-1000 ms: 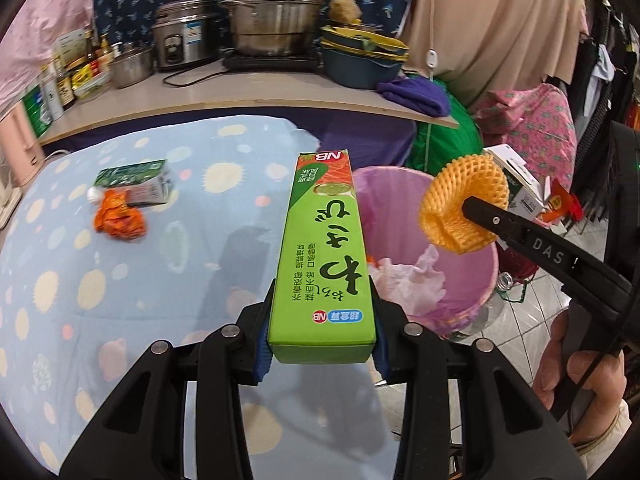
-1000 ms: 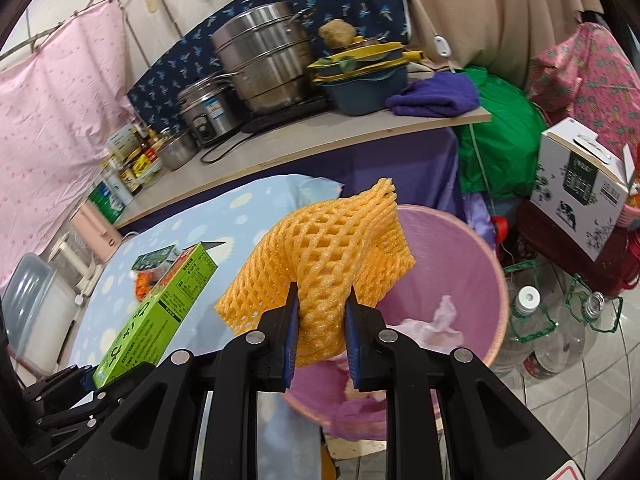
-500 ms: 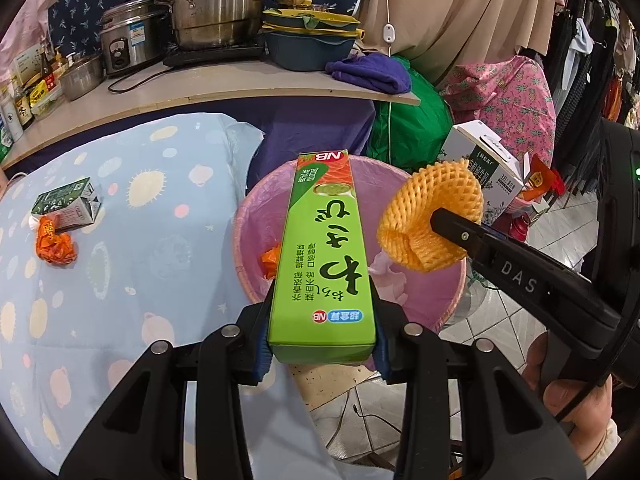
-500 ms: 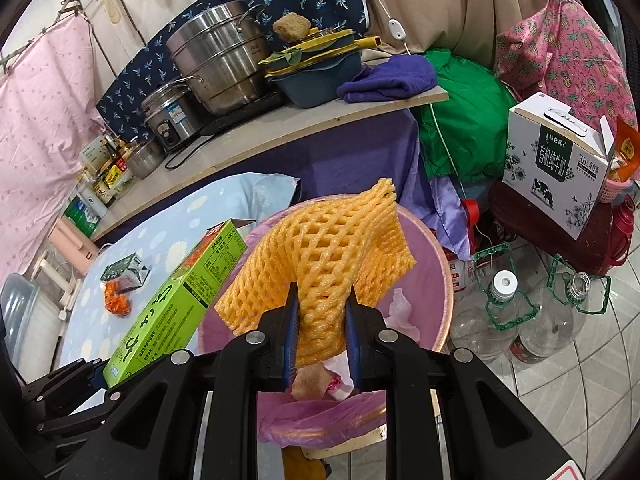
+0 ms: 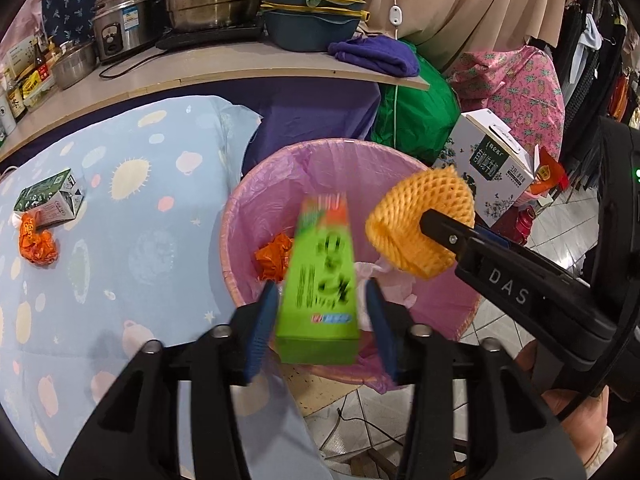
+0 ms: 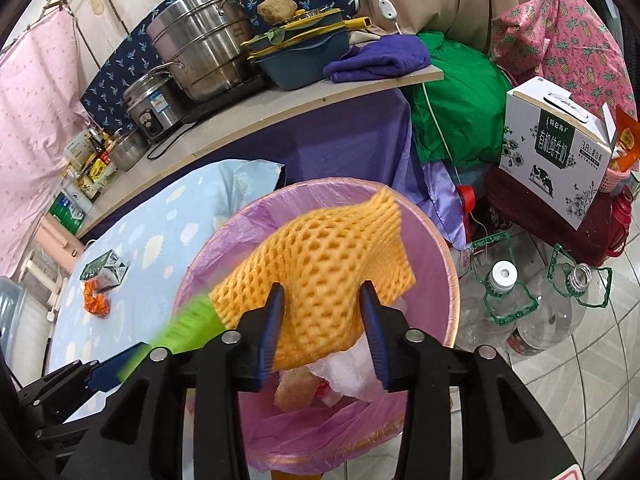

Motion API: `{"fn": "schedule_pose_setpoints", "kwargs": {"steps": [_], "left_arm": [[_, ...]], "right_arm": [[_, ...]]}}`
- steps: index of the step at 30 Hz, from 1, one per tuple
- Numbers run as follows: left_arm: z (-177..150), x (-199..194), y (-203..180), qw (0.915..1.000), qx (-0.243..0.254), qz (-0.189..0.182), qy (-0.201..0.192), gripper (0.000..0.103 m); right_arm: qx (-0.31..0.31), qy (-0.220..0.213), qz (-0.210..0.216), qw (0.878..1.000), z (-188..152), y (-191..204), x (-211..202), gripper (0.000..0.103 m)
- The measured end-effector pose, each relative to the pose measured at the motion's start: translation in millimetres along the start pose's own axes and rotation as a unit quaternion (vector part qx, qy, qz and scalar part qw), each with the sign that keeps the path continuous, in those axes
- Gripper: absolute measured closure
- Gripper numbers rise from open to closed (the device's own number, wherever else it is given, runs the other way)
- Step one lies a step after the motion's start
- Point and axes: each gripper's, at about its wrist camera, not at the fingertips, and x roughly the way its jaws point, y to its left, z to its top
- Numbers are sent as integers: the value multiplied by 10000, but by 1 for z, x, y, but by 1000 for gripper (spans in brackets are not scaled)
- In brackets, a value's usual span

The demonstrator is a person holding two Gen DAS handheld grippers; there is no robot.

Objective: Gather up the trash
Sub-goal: 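Carry the box and foam net over the pink bin and open both grippers, then move both open grippers back over the last items on the table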

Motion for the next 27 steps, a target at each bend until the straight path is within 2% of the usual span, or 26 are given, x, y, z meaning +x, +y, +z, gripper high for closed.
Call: {"fn": "schedule_pose_setpoints", "kwargs": {"steps": [1, 7, 16, 27], "left_arm": [[0, -1, 1, 10000, -15, 30, -34, 44], [1, -5, 9, 9999, -119, 55, -89, 43], [0, -12, 22, 9994, -306, 140, -85, 43], [-5, -24, 48, 9981, -547, 275, -124, 42]], "right_arm": [[-3, 4, -1, 10000, 0, 0, 1, 63], [-4, -69, -7, 10000, 1, 1, -4, 58], [-94, -109, 90, 9999, 1, 13, -10, 58], [-384, -42, 279, 9989, -7, 47, -11, 58]]}}
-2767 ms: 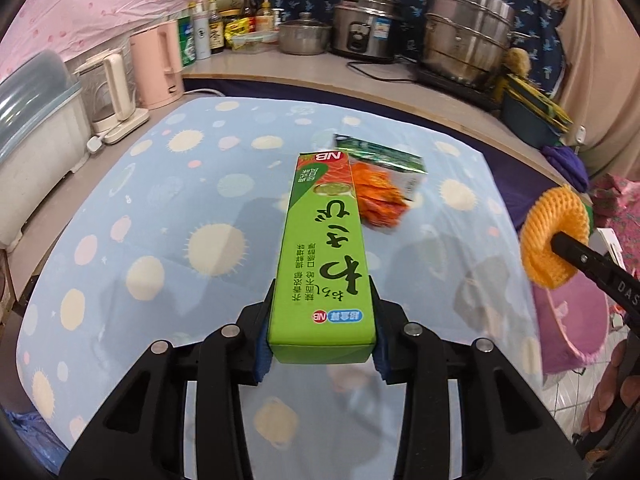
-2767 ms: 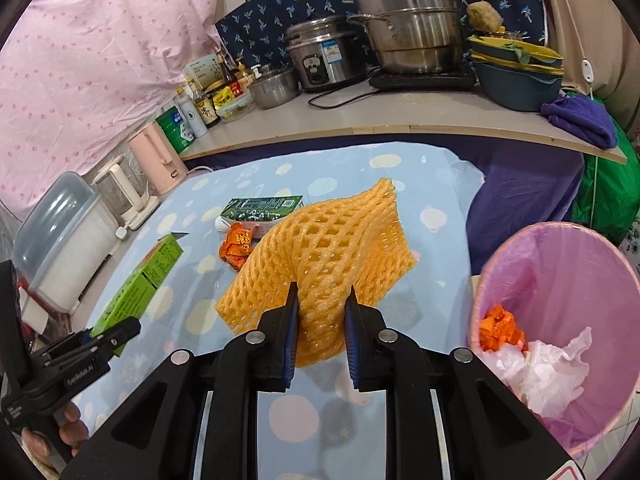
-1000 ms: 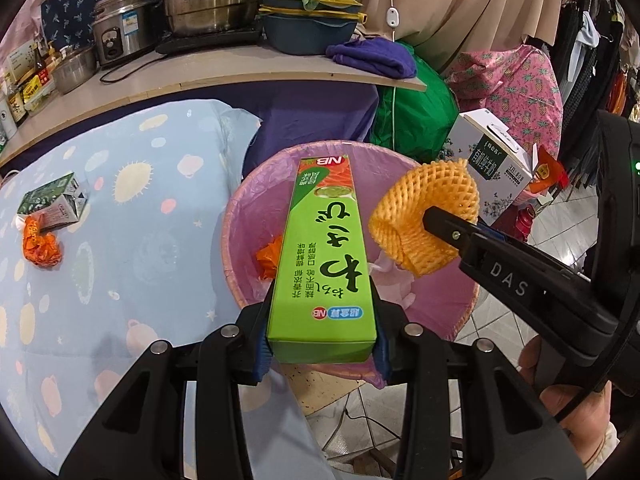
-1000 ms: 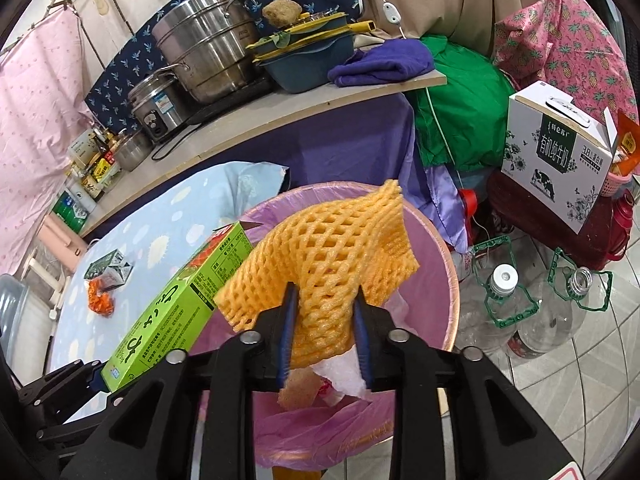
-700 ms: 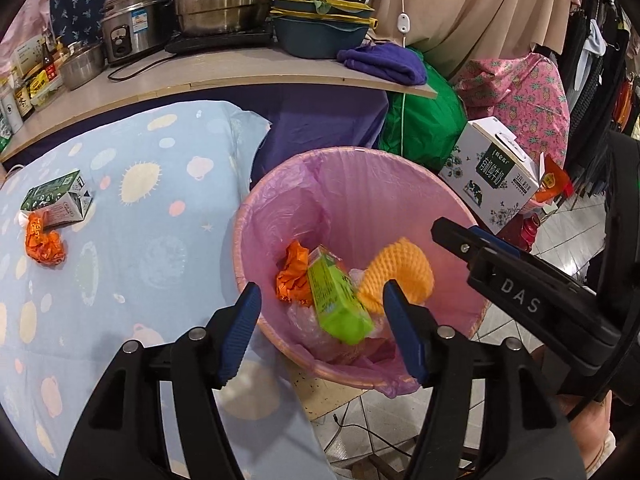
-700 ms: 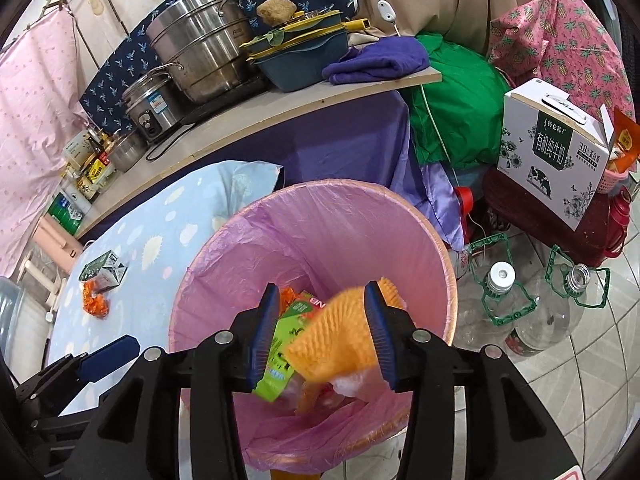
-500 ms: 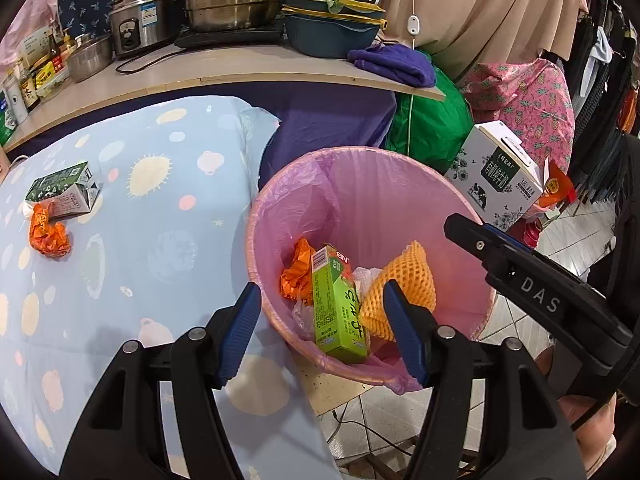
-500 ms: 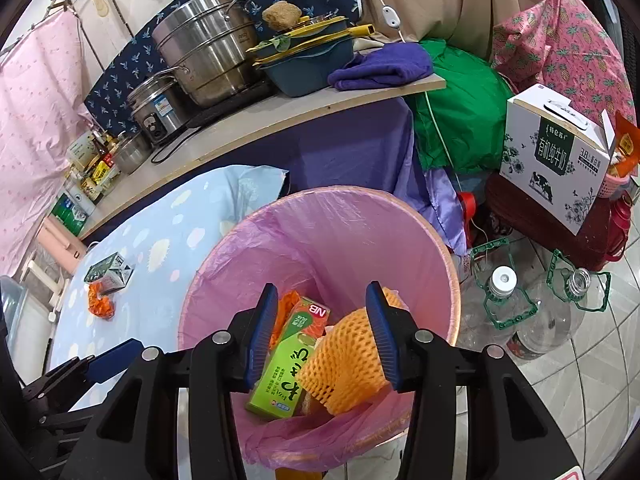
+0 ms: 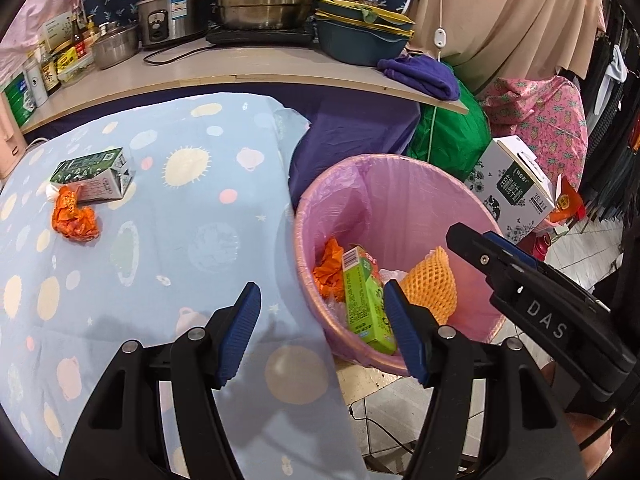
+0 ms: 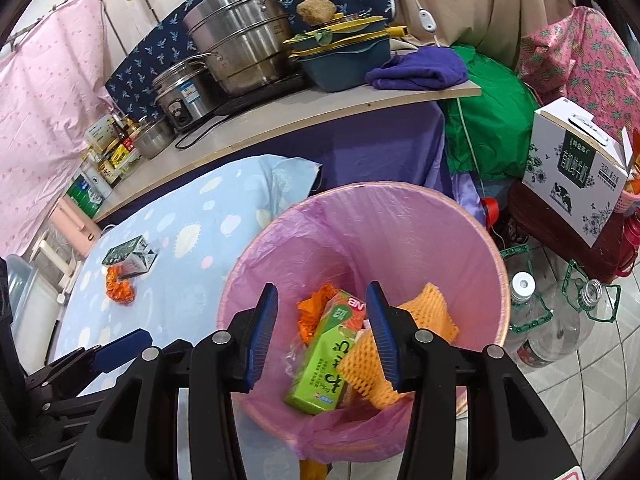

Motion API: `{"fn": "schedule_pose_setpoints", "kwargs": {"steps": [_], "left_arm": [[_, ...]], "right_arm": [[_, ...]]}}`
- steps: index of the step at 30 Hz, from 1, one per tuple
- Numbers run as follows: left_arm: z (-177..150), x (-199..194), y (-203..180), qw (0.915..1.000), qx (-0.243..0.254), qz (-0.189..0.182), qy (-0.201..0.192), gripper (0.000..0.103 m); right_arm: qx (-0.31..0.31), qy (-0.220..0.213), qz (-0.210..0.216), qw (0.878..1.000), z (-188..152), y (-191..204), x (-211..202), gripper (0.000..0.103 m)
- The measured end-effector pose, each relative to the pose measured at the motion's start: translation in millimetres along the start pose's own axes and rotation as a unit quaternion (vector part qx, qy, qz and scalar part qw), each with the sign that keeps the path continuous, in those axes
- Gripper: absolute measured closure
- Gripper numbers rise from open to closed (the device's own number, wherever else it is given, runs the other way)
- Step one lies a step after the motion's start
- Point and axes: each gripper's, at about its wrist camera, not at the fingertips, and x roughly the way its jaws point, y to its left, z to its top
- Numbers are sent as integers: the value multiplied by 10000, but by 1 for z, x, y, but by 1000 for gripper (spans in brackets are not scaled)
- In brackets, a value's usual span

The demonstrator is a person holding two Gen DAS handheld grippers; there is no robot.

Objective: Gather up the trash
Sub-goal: 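Move both open grippers back over the last items on the table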

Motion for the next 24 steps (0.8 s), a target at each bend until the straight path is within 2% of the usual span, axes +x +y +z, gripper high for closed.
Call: {"fn": "schedule_pose_setpoints", "kwargs": {"steps": [2, 4, 13, 22, 24], "left_arm": [[-1, -2, 8, 10000, -83, 45, -17, 35], [-2, -6, 18, 9998, -178, 106, -74, 33], [-7, -17, 76, 9961, -717, 483, -164, 30], [-11, -20, 145, 9869, -1333, 892, -181, 29], [-11, -19, 160, 9839, -1455, 1021, -197, 22]], "right_arm": [[-84, 15, 36, 10000, -1, 9, 1, 58], [-148, 41, 81, 9998, -1, 17, 3, 58], [-465, 180, 262, 9984, -6, 60, 16, 58], [-842, 373, 485, 9946, -10, 112, 38, 58], [-901, 420, 544, 9936, -11, 122, 44, 58]]}}
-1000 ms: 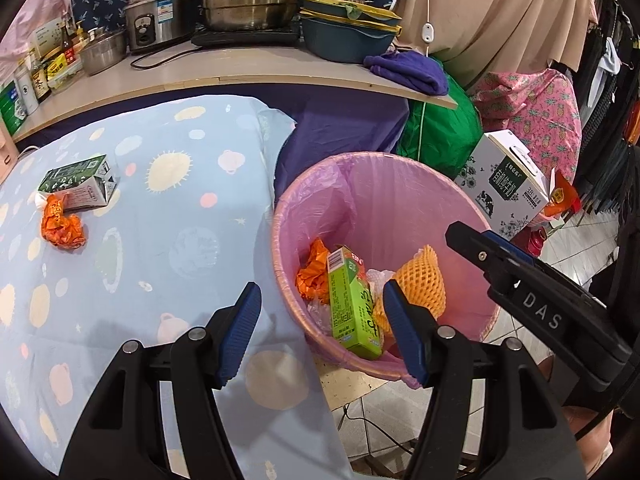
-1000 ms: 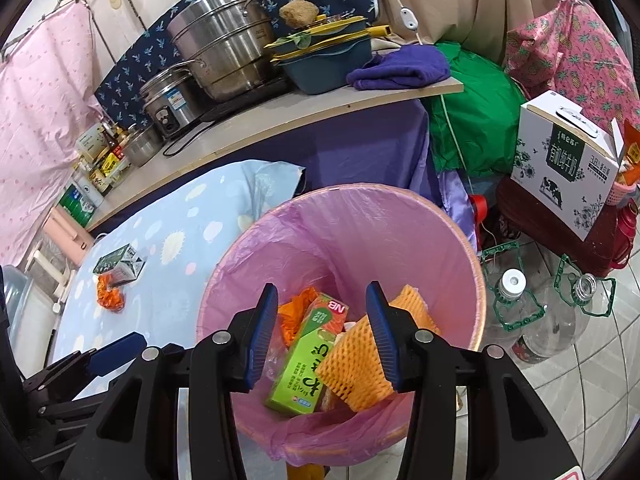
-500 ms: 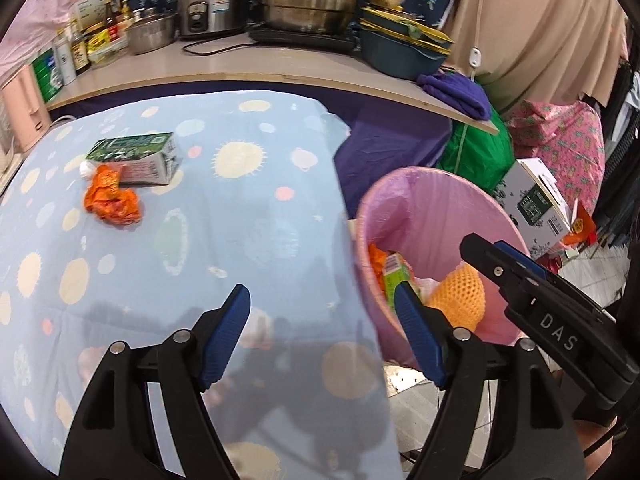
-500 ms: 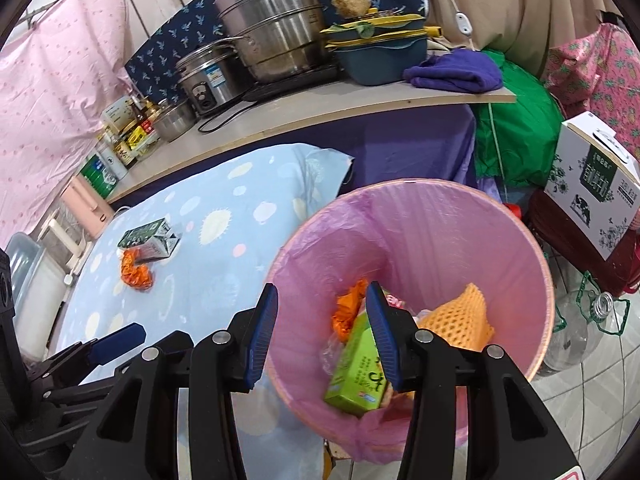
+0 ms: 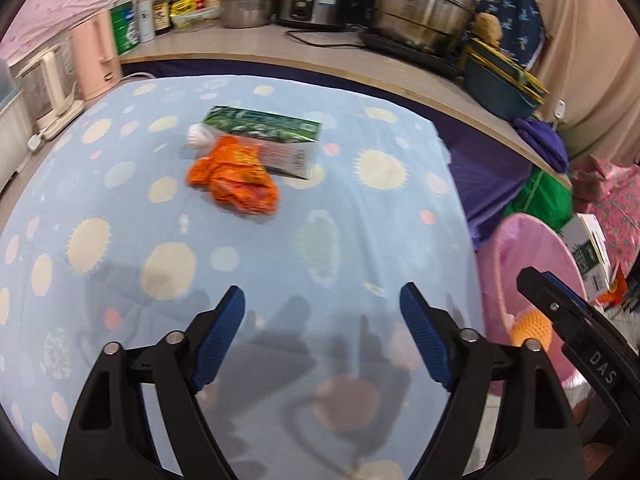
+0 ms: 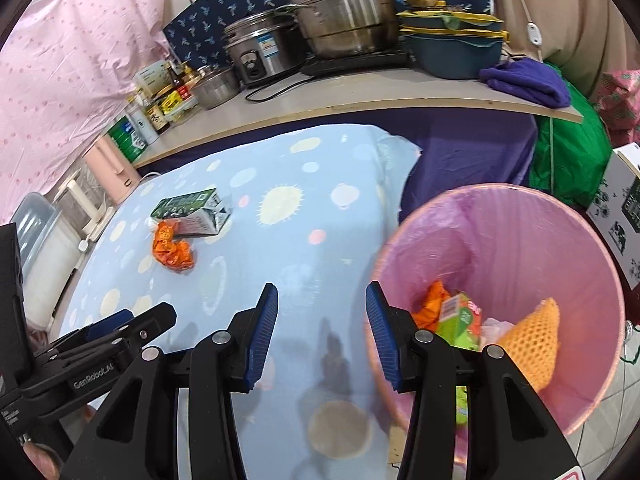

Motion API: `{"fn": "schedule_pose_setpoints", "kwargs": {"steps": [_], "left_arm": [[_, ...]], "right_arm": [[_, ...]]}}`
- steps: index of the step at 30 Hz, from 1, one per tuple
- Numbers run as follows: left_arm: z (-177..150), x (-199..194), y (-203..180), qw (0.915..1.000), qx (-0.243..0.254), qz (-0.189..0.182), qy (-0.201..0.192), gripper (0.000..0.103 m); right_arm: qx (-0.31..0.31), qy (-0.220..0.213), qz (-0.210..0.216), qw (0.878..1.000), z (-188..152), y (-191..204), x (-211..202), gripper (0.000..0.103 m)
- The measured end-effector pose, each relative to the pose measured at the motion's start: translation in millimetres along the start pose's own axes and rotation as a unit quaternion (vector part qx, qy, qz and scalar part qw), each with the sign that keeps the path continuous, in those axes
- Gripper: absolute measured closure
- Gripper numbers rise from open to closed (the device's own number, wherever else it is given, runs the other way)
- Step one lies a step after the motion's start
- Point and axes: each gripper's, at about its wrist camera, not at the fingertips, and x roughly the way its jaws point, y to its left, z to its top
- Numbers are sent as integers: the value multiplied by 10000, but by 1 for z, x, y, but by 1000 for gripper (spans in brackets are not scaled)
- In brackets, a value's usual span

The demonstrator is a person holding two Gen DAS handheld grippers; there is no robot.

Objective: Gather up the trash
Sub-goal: 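Move both open grippers back over the last items on the table, then grasp the orange plastic bag with the left gripper while the right gripper grasps the green milk carton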

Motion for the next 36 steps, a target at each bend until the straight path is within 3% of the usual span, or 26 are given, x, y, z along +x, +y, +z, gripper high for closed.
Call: {"fn": "schedule_pose_setpoints", "kwargs": {"steps": [9, 18, 21, 23, 27, 33, 36], "left_arm": [[34, 29, 45, 9985, -378, 379, -106, 13], [62, 75, 67, 9968, -737, 262, 160, 15], [65, 82, 68, 9970, -695, 181, 291, 39], [62, 87, 71, 9959, -760, 72, 476, 68], [52, 77, 80, 9951, -873, 70, 452, 80], [38, 59, 101, 9931, -1058, 260, 429, 82], [33, 51, 116, 9915, -1183, 334, 437, 82]], "right_arm": [[-276, 165, 168, 9993, 7, 41, 30, 58], [-360, 271, 158, 9989, 18, 54, 55, 58], [-379, 276, 142, 9988, 23, 55, 62, 58], [-392, 291, 163, 9987, 29, 58, 69, 58], [-497, 308, 262, 9979, 41, 71, 84, 58], [-755, 432, 509, 9949, 55, 102, 115, 58], [-1031, 501, 687, 9910, 62, 120, 129, 46]]}}
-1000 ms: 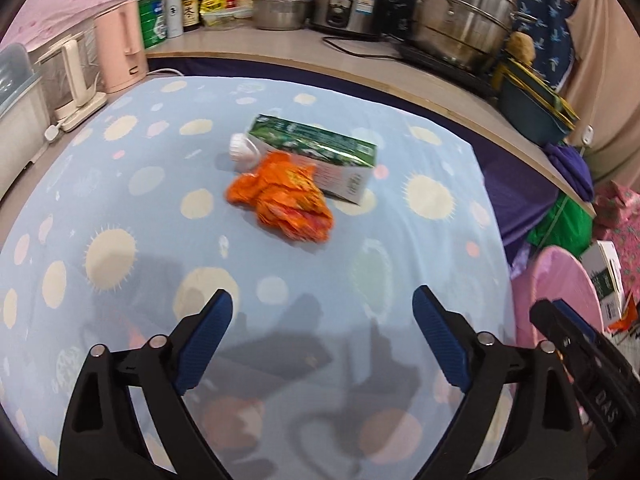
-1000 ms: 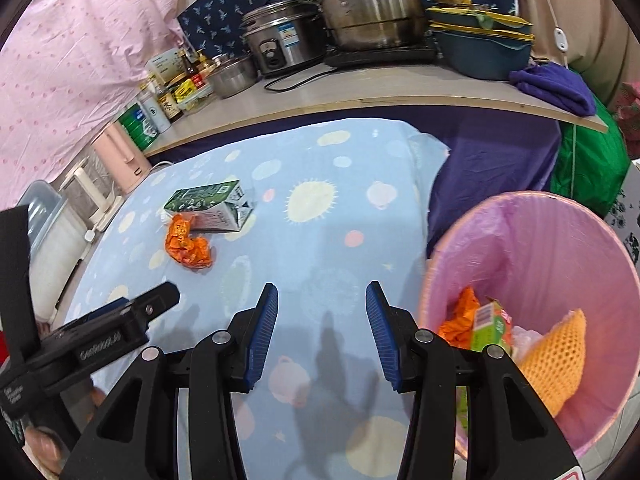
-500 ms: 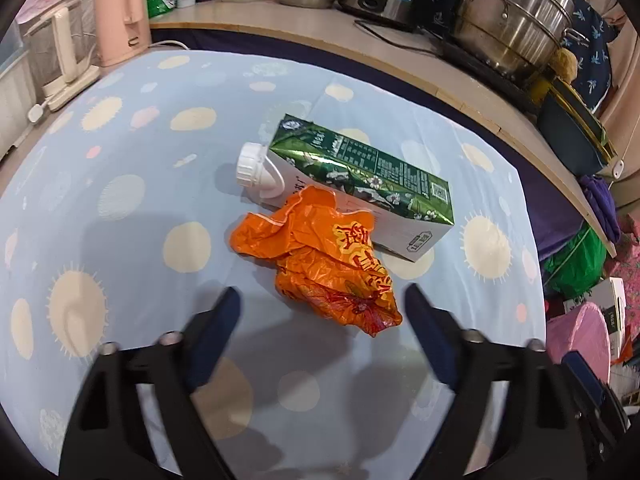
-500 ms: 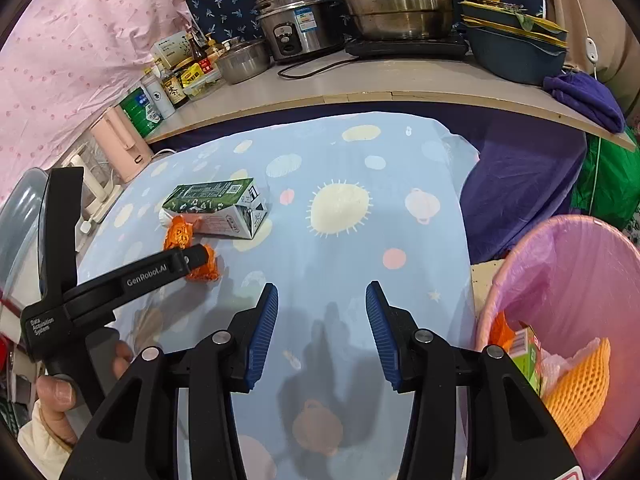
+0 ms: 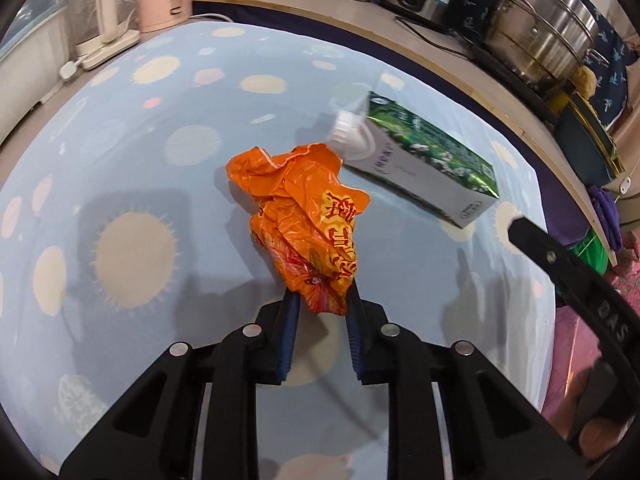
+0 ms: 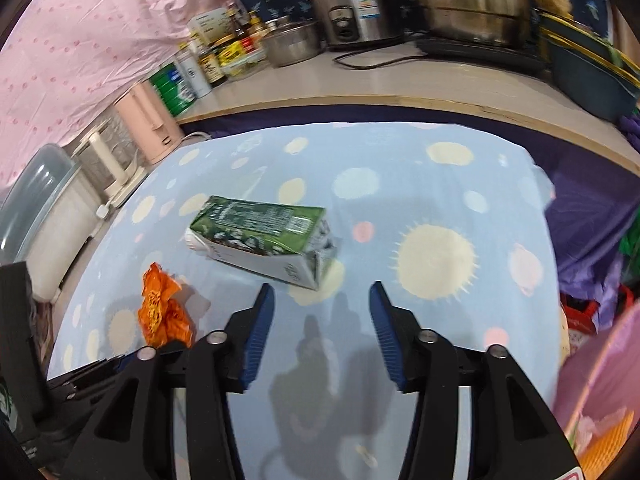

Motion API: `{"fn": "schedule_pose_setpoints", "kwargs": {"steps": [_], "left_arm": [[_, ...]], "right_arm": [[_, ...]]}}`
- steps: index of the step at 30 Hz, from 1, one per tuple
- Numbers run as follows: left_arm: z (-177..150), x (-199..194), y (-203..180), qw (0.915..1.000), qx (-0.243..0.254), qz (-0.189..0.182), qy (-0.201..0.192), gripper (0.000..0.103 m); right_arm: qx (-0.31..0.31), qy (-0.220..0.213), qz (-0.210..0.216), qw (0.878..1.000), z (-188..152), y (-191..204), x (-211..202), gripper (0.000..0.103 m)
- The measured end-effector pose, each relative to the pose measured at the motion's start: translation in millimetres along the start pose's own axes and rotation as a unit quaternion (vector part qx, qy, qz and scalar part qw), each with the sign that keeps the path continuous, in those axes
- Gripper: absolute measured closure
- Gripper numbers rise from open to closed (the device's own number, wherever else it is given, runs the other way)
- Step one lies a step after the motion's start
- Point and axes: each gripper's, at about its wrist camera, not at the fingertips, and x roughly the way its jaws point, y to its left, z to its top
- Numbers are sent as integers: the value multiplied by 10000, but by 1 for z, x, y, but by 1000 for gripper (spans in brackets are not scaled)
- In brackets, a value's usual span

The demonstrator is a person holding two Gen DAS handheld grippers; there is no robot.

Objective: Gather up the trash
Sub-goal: 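Grasp the orange plastic bag with the left gripper while the right gripper grasps the green milk carton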

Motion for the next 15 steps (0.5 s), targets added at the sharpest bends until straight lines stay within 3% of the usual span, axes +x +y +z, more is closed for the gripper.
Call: {"fn": "schedule_pose_setpoints", "kwargs": {"steps": [1, 5, 15], "left_arm": [[0, -2, 5, 10000, -40, 29, 15, 82], [1, -10, 18, 9998, -174, 53, -6, 82], [-2, -10, 27, 9996, -285, -15, 82, 81]], "right_arm": [[-137, -8, 10, 9999, 4, 5, 4, 39], [-635, 94, 184, 9978, 23, 20, 22, 31], [-1410, 524, 562, 9870, 57, 36, 64, 19]]}}
